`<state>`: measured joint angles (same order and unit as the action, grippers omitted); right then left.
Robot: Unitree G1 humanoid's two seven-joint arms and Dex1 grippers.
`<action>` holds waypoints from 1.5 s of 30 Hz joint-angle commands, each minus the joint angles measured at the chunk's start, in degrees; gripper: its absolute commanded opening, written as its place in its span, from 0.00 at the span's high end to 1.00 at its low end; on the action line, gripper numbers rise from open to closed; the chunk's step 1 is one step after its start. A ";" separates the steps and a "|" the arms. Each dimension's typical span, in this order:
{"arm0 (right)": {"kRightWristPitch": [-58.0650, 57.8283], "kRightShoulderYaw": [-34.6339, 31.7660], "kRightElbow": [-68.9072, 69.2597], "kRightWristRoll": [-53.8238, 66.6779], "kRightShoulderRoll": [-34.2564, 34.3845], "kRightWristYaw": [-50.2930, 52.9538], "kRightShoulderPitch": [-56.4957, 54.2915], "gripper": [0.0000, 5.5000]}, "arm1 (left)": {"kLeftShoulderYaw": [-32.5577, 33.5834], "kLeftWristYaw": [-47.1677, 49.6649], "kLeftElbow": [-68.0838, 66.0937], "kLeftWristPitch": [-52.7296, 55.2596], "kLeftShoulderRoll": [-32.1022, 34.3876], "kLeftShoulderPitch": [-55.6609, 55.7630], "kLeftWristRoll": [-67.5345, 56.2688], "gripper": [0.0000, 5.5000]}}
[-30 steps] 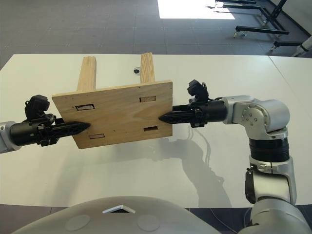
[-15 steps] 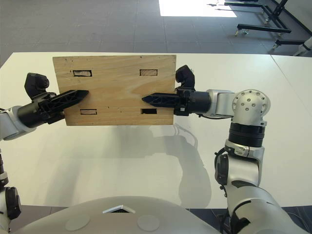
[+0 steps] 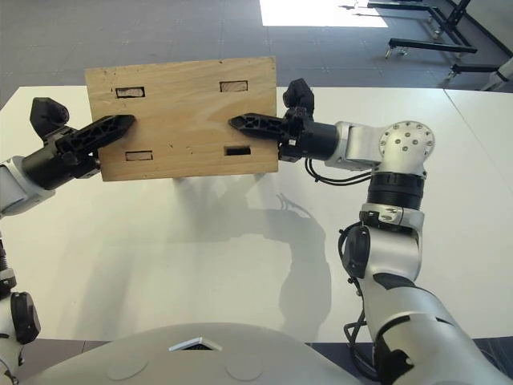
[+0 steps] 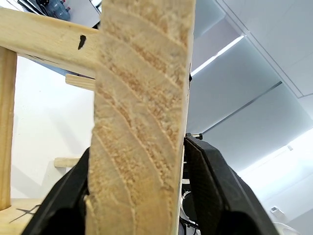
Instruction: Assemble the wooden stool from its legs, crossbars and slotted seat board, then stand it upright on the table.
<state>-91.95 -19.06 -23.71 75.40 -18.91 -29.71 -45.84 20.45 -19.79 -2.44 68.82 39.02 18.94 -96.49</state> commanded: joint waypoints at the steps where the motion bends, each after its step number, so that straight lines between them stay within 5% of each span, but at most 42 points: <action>1: 1.03 -2.55 -3.81 2.74 6.68 1.92 -5.62 0.69 | -3.35 4.86 -1.53 -1.26 -3.55 4.95 1.06 0.60; 21: 1.82 -8.67 -5.24 3.19 13.06 11.92 -5.60 0.69 | -5.81 20.34 -4.74 -2.70 -10.07 16.17 4.48 0.60; 40: 5.22 -10.66 -6.75 4.35 15.52 17.61 -5.80 0.69 | 0.33 25.07 -8.42 -7.48 -12.28 21.29 1.97 0.05; 45: 6.60 -10.77 -7.77 4.53 16.05 19.43 -5.47 0.69 | 4.21 24.04 -11.42 -8.02 -9.07 23.60 2.17 0.03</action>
<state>-83.69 -32.58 -30.81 79.43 -7.53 -11.57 -48.77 25.81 5.68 -13.18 58.65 30.99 39.35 -92.16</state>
